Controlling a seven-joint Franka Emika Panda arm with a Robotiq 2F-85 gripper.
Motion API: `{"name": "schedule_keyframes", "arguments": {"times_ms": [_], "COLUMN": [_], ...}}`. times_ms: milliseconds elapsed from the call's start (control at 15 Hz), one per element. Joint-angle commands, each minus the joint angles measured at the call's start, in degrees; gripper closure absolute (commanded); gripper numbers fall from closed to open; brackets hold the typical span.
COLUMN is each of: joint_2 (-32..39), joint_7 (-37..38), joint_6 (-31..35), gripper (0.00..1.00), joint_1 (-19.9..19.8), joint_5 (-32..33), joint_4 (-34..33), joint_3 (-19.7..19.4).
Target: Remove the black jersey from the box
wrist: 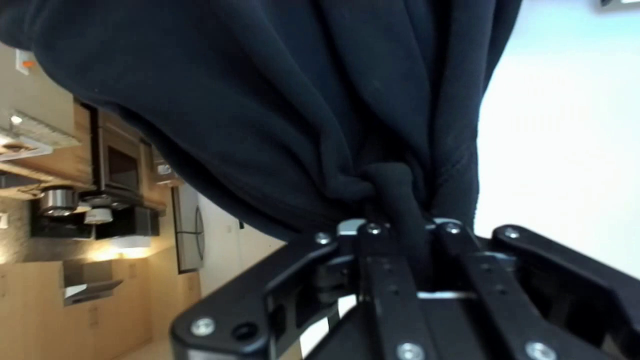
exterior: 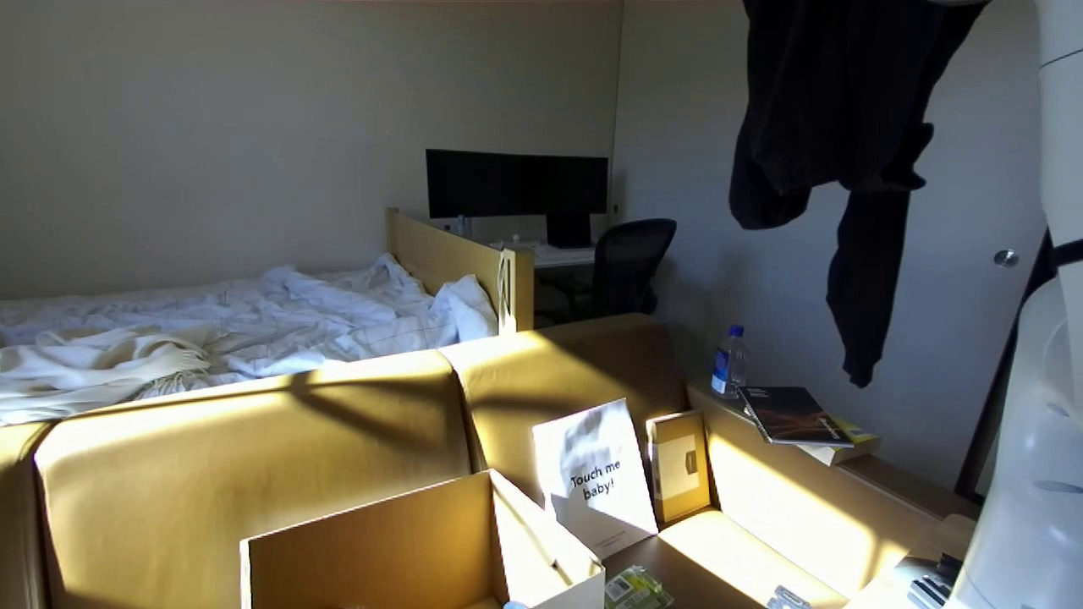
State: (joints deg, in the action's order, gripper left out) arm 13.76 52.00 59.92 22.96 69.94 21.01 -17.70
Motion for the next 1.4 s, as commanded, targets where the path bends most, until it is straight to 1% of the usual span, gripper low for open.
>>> {"name": "schedule_keyframes", "arguments": {"times_ms": [0, 67, 133, 200, 267, 467, 533, 600, 800, 1000, 1133, 1333], "joint_2": [3.87, 4.67, 4.69, 5.24, 5.42, 6.51, 6.84, 7.28, 8.28, 8.52, 8.68, 9.73], "joint_7": [0.10, 0.25, 1.70, 2.09, 4.18, 8.29, 9.82, 10.73, 9.77, 9.99, 10.76, 10.71], "joint_6": [1.86, 2.15, 3.30, 4.25, 5.64, 8.33, 9.59, 9.38, 3.09, -1.54, -1.69, 0.00], "gripper": [0.96, 0.96, 0.96, 0.96, 0.96, 0.96, 0.96, 0.96, 0.96, 0.97, 0.96, 0.97], "joint_1": [-0.02, 0.26, 2.08, 2.82, 4.87, 9.21, 9.65, 10.06, 9.27, 8.98, 9.37, 10.49], "joint_5": [6.08, 6.64, 7.63, 8.06, 8.25, 8.23, 6.68, 5.39, -0.31, -4.72, -7.09, -9.95], "joint_4": [-0.98, -1.02, 0.17, 0.16, 0.15, 0.08, 0.07, 0.07, 0.09, 0.10, 0.09, 0.08], "joint_3": [3.08, 3.58, 4.39, 5.16, 6.49, 9.12, 10.50, 11.53, 13.76, 13.81, 14.18, 14.75]}}
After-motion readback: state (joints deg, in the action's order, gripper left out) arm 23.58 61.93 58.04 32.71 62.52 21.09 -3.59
